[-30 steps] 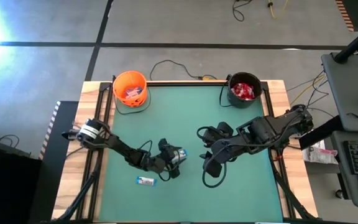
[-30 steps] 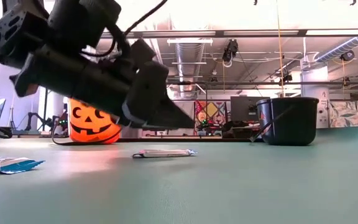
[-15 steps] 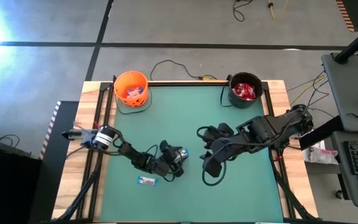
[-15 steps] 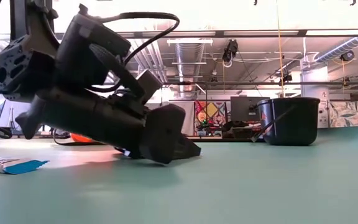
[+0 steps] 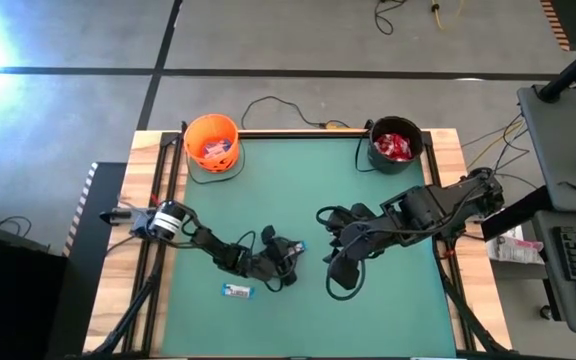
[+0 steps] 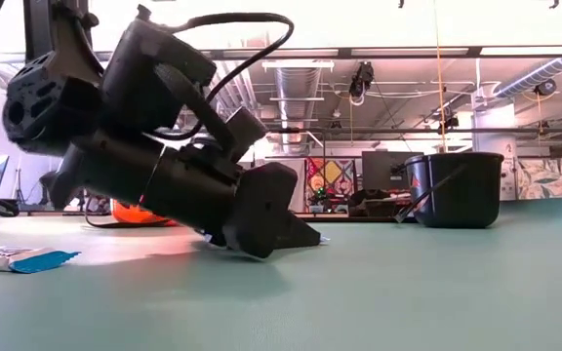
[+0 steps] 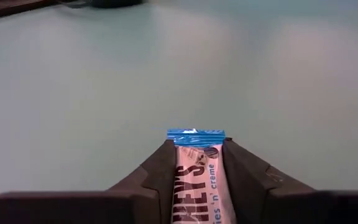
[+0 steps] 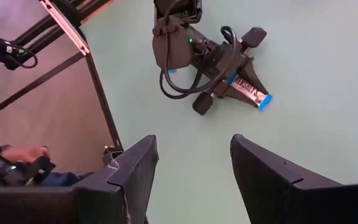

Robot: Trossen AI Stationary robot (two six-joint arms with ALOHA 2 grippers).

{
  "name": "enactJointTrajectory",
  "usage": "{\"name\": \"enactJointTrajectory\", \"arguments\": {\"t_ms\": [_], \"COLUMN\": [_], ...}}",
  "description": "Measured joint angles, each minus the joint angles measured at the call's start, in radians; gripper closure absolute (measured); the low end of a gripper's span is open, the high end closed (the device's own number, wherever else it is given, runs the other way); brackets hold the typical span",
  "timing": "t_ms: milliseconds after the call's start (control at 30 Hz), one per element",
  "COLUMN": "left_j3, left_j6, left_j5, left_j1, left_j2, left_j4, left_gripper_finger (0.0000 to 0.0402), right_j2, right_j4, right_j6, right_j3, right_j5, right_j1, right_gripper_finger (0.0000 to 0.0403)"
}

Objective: Sort candy by brand, put in halloween buckets
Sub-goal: Put the white chocolate into the orange bucket

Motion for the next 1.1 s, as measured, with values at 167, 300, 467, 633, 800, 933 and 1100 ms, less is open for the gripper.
{"name": "enactJointTrajectory", "arguments": {"t_ms": [167,300,467,633,800,933,1100], "left_j3": [-0.009,-0.036,-0.084,-0.123,-0.124,-0.122,-0.115], "left_j6": [0.102,0.211,0.290,0.322,0.322,0.218,0.095], "left_j5": [0.089,0.080,-0.052,-0.071,-0.074,-0.055,0.119], "left_j1": [-0.005,0.001,0.022,0.149,0.457,0.747,1.050], "left_j2": [-0.117,-0.269,-0.546,-0.849,-1.074,-1.157,-1.155], "left_j4": [-0.088,-0.200,-0.415,-0.692,-0.944,-0.975,-1.006], "left_gripper_finger": [0.0309,0.0303,0.0303,0.0304,0.0305,0.0305,0.0304], "right_j2": [0.000,0.000,0.000,0.007,0.023,0.031,0.034], "right_j4": [0.000,-0.001,0.001,0.003,0.009,0.014,0.018], "right_j6": [0.000,0.000,0.000,0.000,-0.001,-0.003,-0.005], "right_j3": [-0.001,-0.009,-0.012,-0.013,-0.014,-0.014,-0.018], "right_j5": [-0.007,-0.025,-0.024,-0.023,-0.023,-0.022,-0.022], "right_j1": [0.000,0.000,0.000,0.000,0.000,0.000,0.004], "right_gripper_finger": [0.0207,0.0207,0.0207,0.0207,0.0207,0.0207,0.0207]}}
